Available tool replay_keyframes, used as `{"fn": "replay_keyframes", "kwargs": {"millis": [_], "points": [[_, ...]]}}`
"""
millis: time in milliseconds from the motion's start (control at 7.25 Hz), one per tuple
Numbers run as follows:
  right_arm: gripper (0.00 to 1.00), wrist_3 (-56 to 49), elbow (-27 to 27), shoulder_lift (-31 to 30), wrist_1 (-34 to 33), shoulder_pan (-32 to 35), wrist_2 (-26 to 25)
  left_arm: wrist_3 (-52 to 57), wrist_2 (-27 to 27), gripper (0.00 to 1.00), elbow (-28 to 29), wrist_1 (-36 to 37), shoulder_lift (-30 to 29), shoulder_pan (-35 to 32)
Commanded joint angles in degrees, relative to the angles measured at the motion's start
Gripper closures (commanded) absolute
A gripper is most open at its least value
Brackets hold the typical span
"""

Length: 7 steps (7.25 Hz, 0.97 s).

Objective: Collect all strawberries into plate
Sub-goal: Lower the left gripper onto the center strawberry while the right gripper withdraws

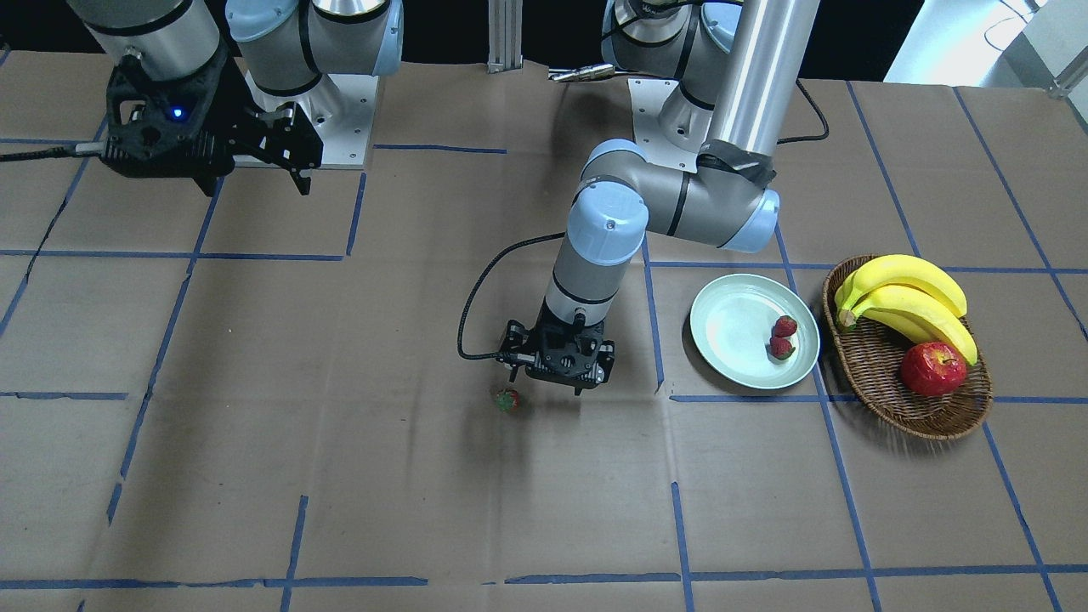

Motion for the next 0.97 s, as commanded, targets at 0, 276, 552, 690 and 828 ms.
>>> {"fn": "replay_keyframes", "kwargs": {"millis": [0, 276, 552, 690, 828], "points": [[0.00, 0.6, 2.6, -2.5, -0.7, 0.1, -0.2, -2.0, -0.7, 0.00, 0.9, 0.6, -1.8, -1.3], [0.00, 0.3, 4.1, -2.2, -0.8, 0.0, 0.0, -3.5, -2.7, 0.01, 2.5, 1.1, -2.8, -1.4], [0.00, -0.1, 4.9, -2.8, -2.3, 0.0, 0.0, -3.3, -2.5, 0.17, 3.7, 1.2, -4.4, -1.7], [0.00, -0.2, 4.9, -2.8, -2.3, 0.0, 0.0, -3.2, -2.5, 0.37, 3.7, 1.2, -4.4, -1.7], [0.00, -0.2, 4.9, -2.8, -2.3, 0.0, 0.0, -3.2, -2.5, 0.62, 3.7, 1.2, -4.5, -1.7]]}}
